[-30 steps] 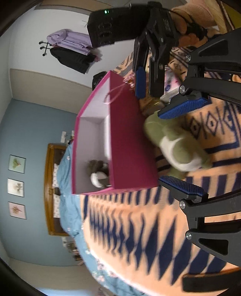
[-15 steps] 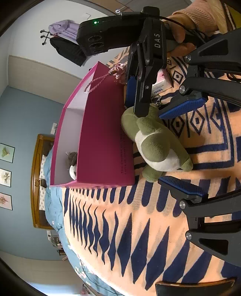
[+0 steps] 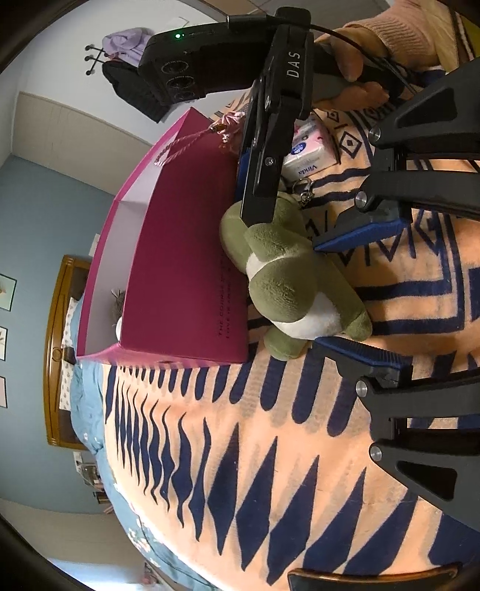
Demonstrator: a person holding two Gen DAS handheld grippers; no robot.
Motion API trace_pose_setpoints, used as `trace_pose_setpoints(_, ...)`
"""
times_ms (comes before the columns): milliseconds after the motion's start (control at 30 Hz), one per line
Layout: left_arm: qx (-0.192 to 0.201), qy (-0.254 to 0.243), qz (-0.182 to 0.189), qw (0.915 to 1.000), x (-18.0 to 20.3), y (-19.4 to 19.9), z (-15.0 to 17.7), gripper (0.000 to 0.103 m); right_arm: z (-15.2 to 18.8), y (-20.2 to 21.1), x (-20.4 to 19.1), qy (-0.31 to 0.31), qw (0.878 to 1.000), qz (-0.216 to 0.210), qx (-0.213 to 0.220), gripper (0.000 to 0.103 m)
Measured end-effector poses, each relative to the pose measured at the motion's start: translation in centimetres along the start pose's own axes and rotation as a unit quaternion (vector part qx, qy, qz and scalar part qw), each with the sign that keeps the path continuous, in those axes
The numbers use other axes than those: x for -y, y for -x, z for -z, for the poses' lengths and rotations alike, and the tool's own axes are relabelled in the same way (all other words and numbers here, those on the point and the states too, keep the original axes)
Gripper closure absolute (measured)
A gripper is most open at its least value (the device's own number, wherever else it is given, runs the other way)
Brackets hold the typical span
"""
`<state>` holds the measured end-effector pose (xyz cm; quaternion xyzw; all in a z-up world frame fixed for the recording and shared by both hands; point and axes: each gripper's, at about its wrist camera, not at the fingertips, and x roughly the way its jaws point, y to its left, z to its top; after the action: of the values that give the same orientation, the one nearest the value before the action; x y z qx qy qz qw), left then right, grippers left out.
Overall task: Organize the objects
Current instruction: 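Lower the right gripper onto the green frog plush and grasp it, then carry the green frog plush with the right gripper into the pink box and release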
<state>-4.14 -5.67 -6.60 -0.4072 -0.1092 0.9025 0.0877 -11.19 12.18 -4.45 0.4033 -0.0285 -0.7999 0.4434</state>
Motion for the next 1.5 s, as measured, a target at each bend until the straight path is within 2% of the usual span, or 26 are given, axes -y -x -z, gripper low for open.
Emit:
trace_pose_setpoints(267,-0.003,0.008,0.010,0.9999,-0.6,-0.1,0.3,0.057,-0.3,-0.7,0.3,-0.002,0.999,-0.038,-0.012,0.034)
trace_pose_setpoints(400,-0.002,0.011,0.013,0.9999,-0.6,-0.1,0.3,0.057,-0.1,-0.4,0.0,0.008,1.000,-0.026,-0.008,0.045)
trace_pose_setpoints(600,0.004,0.008,0.024,0.9997,-0.2,0.4,0.4,0.057,0.5,0.4,0.0,-0.003,1.000,-0.025,-0.004,0.046)
trace_pose_setpoints(1067,0.067,-0.037,0.050,0.9958,2.7,4.9,-1.7,0.057,0.5,6.1,-2.5,0.024,0.998,-0.004,0.052,0.046)
trace_pose_setpoints(1500,0.136,-0.069,0.047,0.9871,4.0,7.8,-7.0,0.057,-3.5,10.0,-4.8,0.072,0.990,0.015,0.125,0.046)
